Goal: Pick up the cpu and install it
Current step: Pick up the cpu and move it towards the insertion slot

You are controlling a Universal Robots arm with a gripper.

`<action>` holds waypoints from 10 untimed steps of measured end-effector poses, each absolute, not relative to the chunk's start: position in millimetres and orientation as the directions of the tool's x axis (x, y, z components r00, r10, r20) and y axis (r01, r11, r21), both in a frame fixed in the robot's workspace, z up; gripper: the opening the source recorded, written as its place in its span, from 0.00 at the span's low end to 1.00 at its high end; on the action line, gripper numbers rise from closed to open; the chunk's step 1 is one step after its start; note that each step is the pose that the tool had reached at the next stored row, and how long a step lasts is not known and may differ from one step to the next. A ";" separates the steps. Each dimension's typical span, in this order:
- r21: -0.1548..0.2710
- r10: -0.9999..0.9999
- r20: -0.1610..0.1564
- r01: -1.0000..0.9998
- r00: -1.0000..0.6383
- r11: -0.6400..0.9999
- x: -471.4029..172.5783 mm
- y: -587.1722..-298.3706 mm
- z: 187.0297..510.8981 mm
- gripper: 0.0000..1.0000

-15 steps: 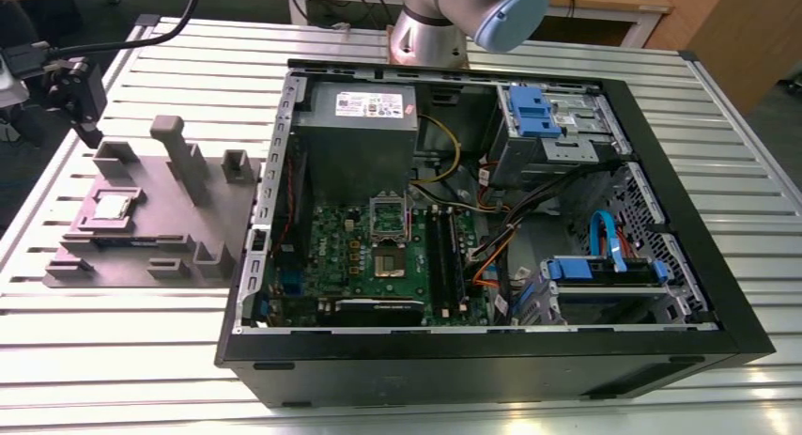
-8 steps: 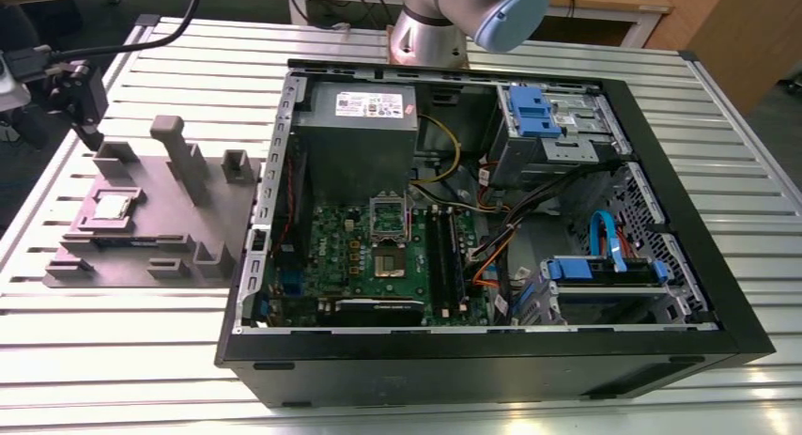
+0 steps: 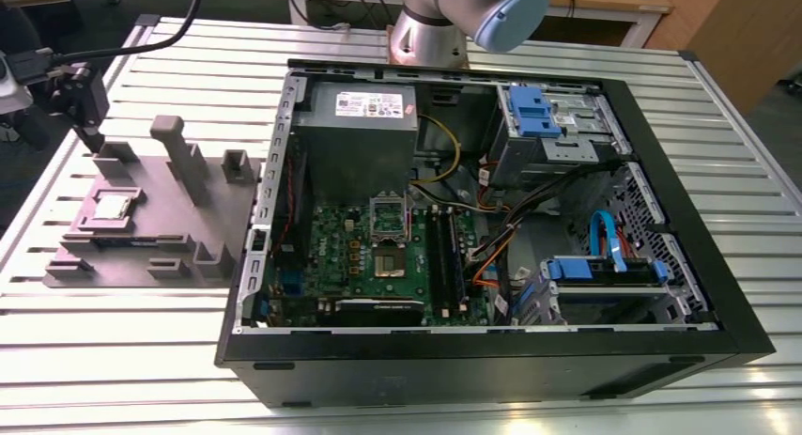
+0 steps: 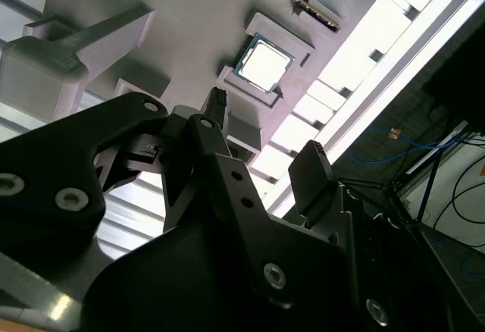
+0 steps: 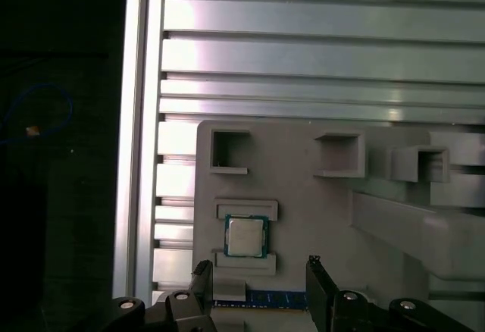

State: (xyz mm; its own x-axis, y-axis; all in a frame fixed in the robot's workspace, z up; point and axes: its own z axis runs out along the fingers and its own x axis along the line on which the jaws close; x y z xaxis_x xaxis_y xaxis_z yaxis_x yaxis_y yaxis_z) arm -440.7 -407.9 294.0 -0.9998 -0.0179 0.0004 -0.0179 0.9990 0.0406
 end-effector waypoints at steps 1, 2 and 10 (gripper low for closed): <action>0.041 -0.018 0.000 -0.018 -1.000 0.999 -440.7 -407.9 293.7 0.60; 0.041 -0.018 0.000 -0.018 -1.000 0.999 -440.7 -407.9 293.7 0.60; 0.041 -0.018 0.000 -0.018 -1.000 0.999 -440.7 -407.9 292.1 0.60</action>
State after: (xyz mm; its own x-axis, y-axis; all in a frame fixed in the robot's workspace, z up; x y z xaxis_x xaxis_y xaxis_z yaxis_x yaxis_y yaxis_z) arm -440.7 -407.9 292.1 -0.9998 -0.0179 0.0004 -0.0179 0.9990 0.0406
